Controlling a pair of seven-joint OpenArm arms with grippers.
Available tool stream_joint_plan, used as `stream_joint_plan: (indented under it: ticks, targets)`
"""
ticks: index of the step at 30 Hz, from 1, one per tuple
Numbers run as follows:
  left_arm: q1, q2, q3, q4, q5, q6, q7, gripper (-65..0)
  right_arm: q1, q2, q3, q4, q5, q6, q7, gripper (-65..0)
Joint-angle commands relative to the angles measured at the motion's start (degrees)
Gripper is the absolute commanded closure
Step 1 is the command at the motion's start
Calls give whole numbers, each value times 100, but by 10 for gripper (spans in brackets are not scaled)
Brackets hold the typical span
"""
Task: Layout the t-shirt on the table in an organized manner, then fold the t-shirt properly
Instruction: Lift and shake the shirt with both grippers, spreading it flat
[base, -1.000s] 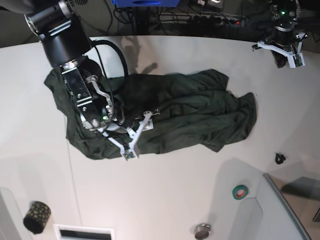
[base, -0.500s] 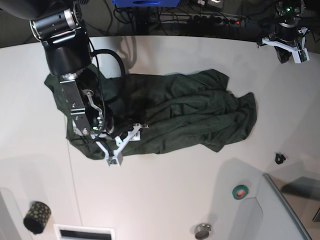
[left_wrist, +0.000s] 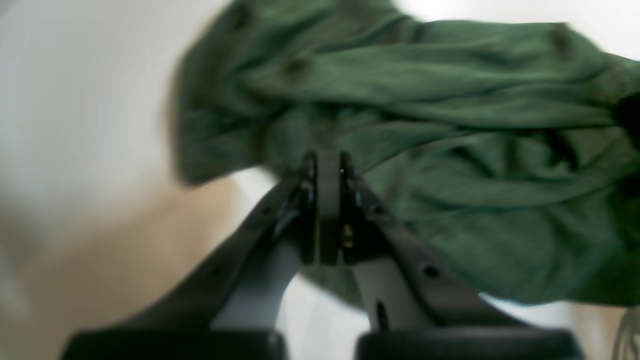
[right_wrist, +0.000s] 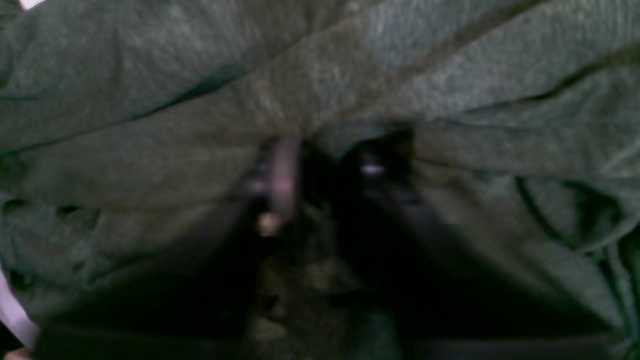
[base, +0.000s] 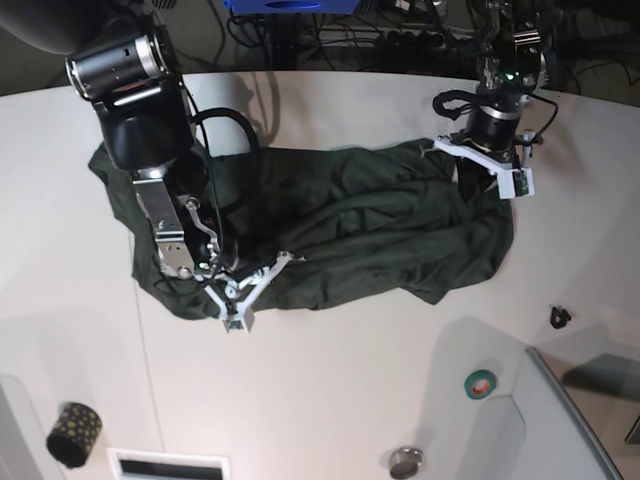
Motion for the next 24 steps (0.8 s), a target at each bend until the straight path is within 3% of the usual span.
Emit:
stream_joint_plan:
  ticks: [1,3,8,11,18,20,24]
  targets:
    - [-30,-62,114,-17,-23,4,-115,0,176,-32,7,125,47,25,83,-32]
    - [-145,-71,273,-298,21,4,-115,0,194,-14,7,222,47,25,83,-30]
    - [-479,131,273,-1503,1243,4,-141,0,484,12,7,345,47,-10,83,-27]
    - [-496,149,114,-1661,1393,4,-150,0,642,109,7,319,47,-19,83,-27]
    - [-22,140,-290,-1037,1445,4,-141,0,994,408,7,205,47,-54,522,-27]
    - [189,140,-308,-711,1445,4,-141,0,1099,469,112,-6,38,-212,689,-26]
    - [523,122,-492,-43,1428,4,-106,0,1152,478,481,-332,30,-335,1533,-27]
